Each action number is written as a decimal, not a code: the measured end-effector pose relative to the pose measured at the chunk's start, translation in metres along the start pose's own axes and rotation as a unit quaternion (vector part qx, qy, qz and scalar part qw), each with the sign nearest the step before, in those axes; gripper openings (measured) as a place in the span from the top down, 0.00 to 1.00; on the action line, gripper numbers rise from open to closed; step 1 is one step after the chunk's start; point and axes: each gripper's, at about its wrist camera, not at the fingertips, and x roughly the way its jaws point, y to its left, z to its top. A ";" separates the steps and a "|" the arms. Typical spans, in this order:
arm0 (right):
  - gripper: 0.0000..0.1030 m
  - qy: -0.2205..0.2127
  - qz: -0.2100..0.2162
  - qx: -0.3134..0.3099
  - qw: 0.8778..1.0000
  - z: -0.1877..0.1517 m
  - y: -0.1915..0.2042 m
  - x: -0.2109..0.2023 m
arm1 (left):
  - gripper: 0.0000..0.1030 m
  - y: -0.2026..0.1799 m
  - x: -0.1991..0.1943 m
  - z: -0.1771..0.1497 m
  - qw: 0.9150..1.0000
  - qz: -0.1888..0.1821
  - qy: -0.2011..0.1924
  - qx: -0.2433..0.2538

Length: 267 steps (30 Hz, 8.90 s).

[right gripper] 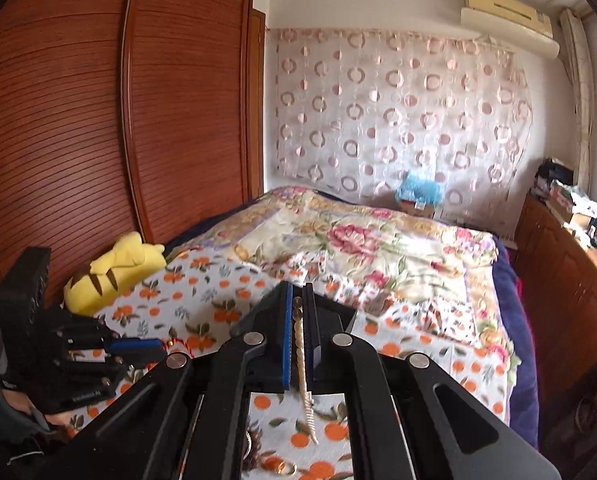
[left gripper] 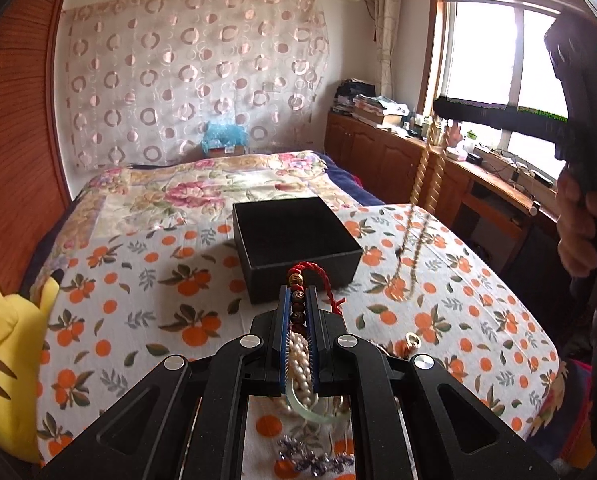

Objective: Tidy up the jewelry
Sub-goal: 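Carry both held pieces over the black box and open both grippers, then grasp the brown wooden bead bracelet with the left gripper while the right gripper hovers over the metal bangle, then drop the brown bracelet into the box with the left gripper while the right gripper grasps the metal bangle, then lower the metal bangle into the box and open the right gripper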

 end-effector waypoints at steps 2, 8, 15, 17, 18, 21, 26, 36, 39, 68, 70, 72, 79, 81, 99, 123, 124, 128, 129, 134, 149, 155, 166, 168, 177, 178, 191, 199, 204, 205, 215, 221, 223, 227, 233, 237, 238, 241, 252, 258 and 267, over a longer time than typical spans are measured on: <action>0.95 -0.004 -0.002 -0.001 1.000 0.011 -0.002 0.002 | 0.94 0.001 0.004 0.004 1.000 0.003 -0.001 0.001; 0.95 -0.011 -0.005 -0.001 1.000 0.039 -0.008 0.011 | 0.94 0.007 0.014 0.015 1.000 0.011 -0.001 0.001; 0.95 -0.013 -0.010 0.004 1.000 0.065 -0.012 0.029 | 0.94 0.013 0.023 0.029 1.000 0.021 -0.002 0.001; 0.95 -0.012 -0.008 0.011 1.000 0.068 -0.015 0.034 | 0.94 0.014 0.025 0.032 1.000 0.023 -0.003 0.001; 0.95 -0.011 -0.007 0.013 1.000 0.069 -0.016 0.037 | 0.94 0.015 0.027 0.035 1.000 0.024 -0.003 0.001; 0.95 -0.004 -0.006 0.018 1.000 0.069 -0.020 0.044 | 0.94 0.015 0.032 0.039 1.000 0.026 -0.002 0.002; 0.95 0.020 -0.008 0.020 1.000 0.054 -0.024 0.063 | 0.94 0.016 0.043 0.044 1.000 0.028 0.002 0.002; 0.95 0.097 0.015 0.051 0.994 -0.010 -0.026 0.119 | 0.94 0.022 0.070 0.046 0.999 0.034 0.019 -0.002; 0.94 0.107 0.019 0.058 0.992 -0.025 -0.027 0.126 | 0.94 0.022 0.077 0.047 0.999 0.035 0.022 -0.001; 0.93 0.099 0.026 0.071 0.992 -0.096 -0.025 0.085 | 0.60 0.001 0.114 0.056 0.998 0.058 0.031 0.015; 0.93 0.096 0.026 0.073 0.992 -0.099 -0.022 0.081 | 0.57 0.001 0.109 0.055 0.998 0.061 0.032 0.014; 0.93 0.091 0.027 0.074 0.993 -0.103 -0.019 0.076 | 0.41 0.002 0.097 0.052 0.997 0.065 0.027 0.007; 0.81 0.076 0.027 0.073 0.994 -0.119 -0.001 0.056 | 0.16 0.005 0.054 0.031 0.996 0.085 0.010 0.006; 0.80 0.075 0.027 0.072 0.994 -0.122 0.003 0.054 | 0.09 0.007 0.042 0.024 0.996 0.091 0.009 0.008; 0.47 0.115 0.069 0.054 0.989 -0.155 0.045 0.062 | 0.08 0.028 0.006 -0.037 0.996 0.077 0.039 -0.026; 0.39 0.160 0.103 0.044 0.981 -0.162 0.062 0.096 | 0.08 0.024 0.012 -0.051 0.996 0.065 0.049 -0.032; 0.39 0.160 0.101 0.042 0.981 -0.162 0.062 0.096 | 0.08 0.024 0.012 -0.051 0.996 0.065 0.049 -0.032; 0.41 0.155 0.094 0.040 0.983 -0.162 0.063 0.094 | 0.08 0.024 0.012 -0.051 0.996 0.064 0.049 -0.034; 0.41 0.152 0.093 0.042 0.983 -0.162 0.062 0.093 | 0.08 0.023 0.012 -0.052 0.996 0.063 0.049 -0.033; 0.41 0.126 0.082 0.050 0.987 -0.155 0.052 0.075 | 0.08 0.020 0.016 -0.056 0.996 0.059 0.053 -0.031; 0.41 0.117 0.025 0.056 0.991 -0.168 0.020 0.040 | 0.64 -0.017 0.039 -0.056 0.995 -0.023 0.095 -0.011; 0.41 0.116 0.024 0.066 0.991 -0.174 0.018 0.037 | 0.75 -0.032 0.052 -0.053 0.994 -0.031 0.109 0.006; 0.41 0.105 0.020 0.075 0.991 -0.177 0.016 0.021 | 0.82 -0.036 0.072 -0.055 0.990 -0.019 0.136 0.014; 0.41 0.103 0.020 0.075 0.992 -0.177 0.015 0.019 | 0.82 -0.037 0.073 -0.054 0.990 -0.015 0.137 0.018; 0.41 0.092 0.019 0.075 0.993 -0.173 0.014 0.011 | 0.88 -0.042 0.078 -0.052 0.990 -0.011 0.137 0.031; 0.41 0.091 0.019 0.075 0.993 -0.173 0.014 0.010 | 0.88 -0.043 0.077 -0.051 0.991 -0.011 0.133 0.033; 0.41 0.077 0.015 0.063 0.995 -0.159 0.020 0.008 | 0.88 -0.053 0.033 -0.023 0.998 -0.021 0.054 0.028; 0.41 0.077 0.013 0.062 0.995 -0.156 0.018 0.013 | 0.88 -0.049 0.013 0.005 1.000 -0.003 0.011 0.029; 0.41 0.077 0.010 0.059 0.995 -0.153 0.017 0.015 | 0.88 -0.046 0.006 0.026 0.999 0.015 -0.015 0.030; 0.41 0.077 0.010 0.058 0.995 -0.153 0.016 0.016 | 0.88 -0.045 0.005 0.031 0.999 0.019 -0.020 0.029; 0.41 0.078 0.004 0.049 0.996 -0.144 0.014 0.026 | 0.88 -0.027 0.007 0.067 0.997 0.057 -0.044 0.023; 0.41 0.075 0.006 0.047 0.996 -0.130 0.007 0.039 | 0.88 -0.023 0.017 0.081 0.996 0.069 -0.046 0.026; 0.41 0.073 0.007 0.052 0.996 -0.124 0.002 0.045 | 0.88 -0.020 0.024 0.085 0.996 0.072 -0.044 0.027; 0.41 0.068 0.004 0.062 0.996 -0.114 -0.007 0.055 | 0.88 -0.016 0.037 0.092 0.997 0.069 -0.039 0.022; 0.41 0.070 -0.004 0.076 0.995 -0.102 -0.021 0.073 | 0.88 -0.011 0.058 0.099 0.998 0.059 -0.029 0.022; 0.41 0.072 -0.010 0.087 0.994 -0.099 -0.029 0.080 | 0.88 -0.005 0.080 0.094 0.999 0.049 -0.010 0.013; 0.41 0.072 -0.010 0.089 0.993 -0.099 -0.031 0.082 | 0.88 -0.003 0.084 0.093 0.999 0.047 -0.006 0.011; 0.41 0.076 -0.015 0.089 0.993 -0.097 -0.033 0.088 | 0.88 -0.001 0.094 0.087 0.999 0.044 0.004 0.008; 0.41 0.074 -0.012 0.077 0.994 -0.085 -0.026 0.108 | 0.70 0.011 0.091 0.063 0.998 0.058 0.019 0.006; 0.41 0.070 0.001 0.069 0.995 -0.071 -0.021 0.132 | 0.70 0.023 0.078 0.044 0.997 0.066 0.025 -0.001; 0.41 0.090 -0.016 0.026 0.996 -0.068 -0.003 0.172 | 0.69 0.034 0.049 0.002 0.996 0.079 0.029 -0.008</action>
